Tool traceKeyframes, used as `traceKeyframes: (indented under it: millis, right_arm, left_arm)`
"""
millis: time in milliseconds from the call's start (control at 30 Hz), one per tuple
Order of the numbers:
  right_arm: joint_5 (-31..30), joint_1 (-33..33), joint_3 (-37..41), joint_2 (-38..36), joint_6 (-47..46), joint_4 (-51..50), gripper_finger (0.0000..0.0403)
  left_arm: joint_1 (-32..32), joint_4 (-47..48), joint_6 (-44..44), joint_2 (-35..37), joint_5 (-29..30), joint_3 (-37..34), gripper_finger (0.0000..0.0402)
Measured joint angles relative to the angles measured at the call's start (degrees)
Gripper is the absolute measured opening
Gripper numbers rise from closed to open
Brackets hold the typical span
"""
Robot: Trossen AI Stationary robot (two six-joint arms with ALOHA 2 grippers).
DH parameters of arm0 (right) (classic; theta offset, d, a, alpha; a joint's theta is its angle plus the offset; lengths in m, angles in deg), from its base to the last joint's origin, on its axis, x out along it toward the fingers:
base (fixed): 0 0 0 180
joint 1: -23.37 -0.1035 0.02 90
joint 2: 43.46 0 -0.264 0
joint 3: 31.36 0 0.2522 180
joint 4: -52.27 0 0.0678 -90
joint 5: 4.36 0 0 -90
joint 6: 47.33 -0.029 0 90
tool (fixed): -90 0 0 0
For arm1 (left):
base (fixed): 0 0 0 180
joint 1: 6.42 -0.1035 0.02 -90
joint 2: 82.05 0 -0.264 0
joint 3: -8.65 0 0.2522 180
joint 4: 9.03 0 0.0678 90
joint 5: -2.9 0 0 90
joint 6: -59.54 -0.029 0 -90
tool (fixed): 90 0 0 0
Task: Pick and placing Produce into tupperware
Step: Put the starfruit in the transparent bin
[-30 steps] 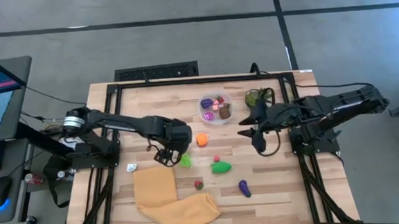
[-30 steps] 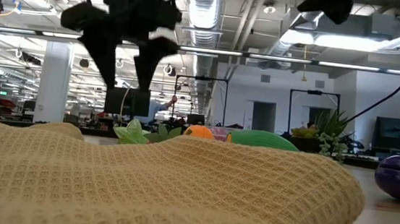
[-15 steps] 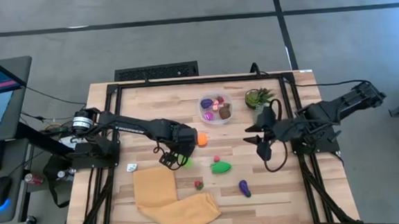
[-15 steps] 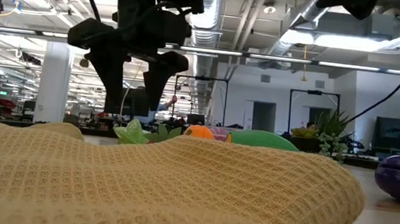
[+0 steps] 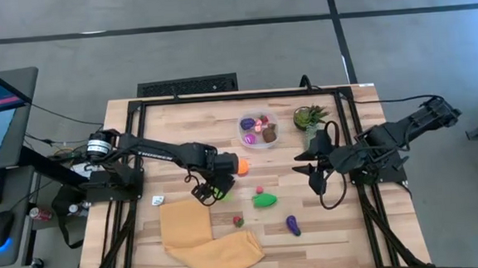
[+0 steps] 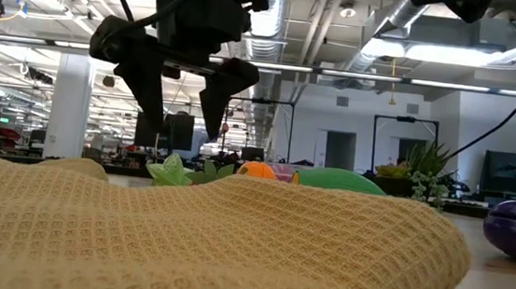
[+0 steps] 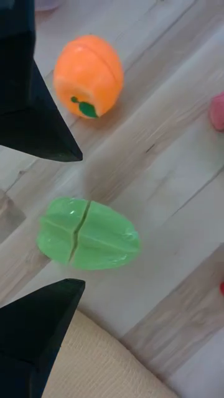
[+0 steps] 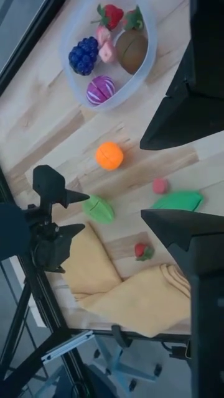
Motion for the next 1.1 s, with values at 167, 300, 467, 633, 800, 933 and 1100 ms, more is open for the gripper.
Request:
traceKeyframes:
  millis: [167, 300, 467, 633, 800, 933, 1100]
  right_arm:
    - [0.0, 0.0, 0.0, 0.0, -0.3, 0.0, 0.0186]
    - [0.0, 0.0, 0.0, 0.0, -0.3, 0.0, 0.0184]
    - [0.0, 0.0, 0.0, 0.0, -0.3, 0.0, 0.0182]
    - [-0.1, 0.0, 0.0, 0.0, -0.3, 0.1, 0.0182]
    - [-0.1, 0.0, 0.0, 0.0, -0.8, 0.0, 0.0180]
    - [-0.1, 0.0, 0.0, 0.0, -0.8, 0.0, 0.0180]
    - [-0.1, 0.0, 0.0, 0.0, -0.8, 0.0, 0.0177]
  left_arm:
    - [0.0, -1.5, -0.6, 0.0, 0.0, 0.0, 0.0327]
    - [0.0, -2.5, -0.6, 0.0, 0.3, 0.0, 0.0345]
    - [0.0, -2.7, -0.8, -1.2, -0.2, 0.0, 0.0360]
    - [0.2, -2.2, -0.8, -4.2, -0.1, 0.1, 0.0362]
    - [0.2, -2.9, 0.0, -6.2, 0.6, 0.2, 0.0362]
    - [0.2, -2.8, 0.7, -8.4, -1.3, 0.2, 0.0362]
    - [0.3, -2.7, 3.0, -10.4, -2.5, 0.2, 0.0362]
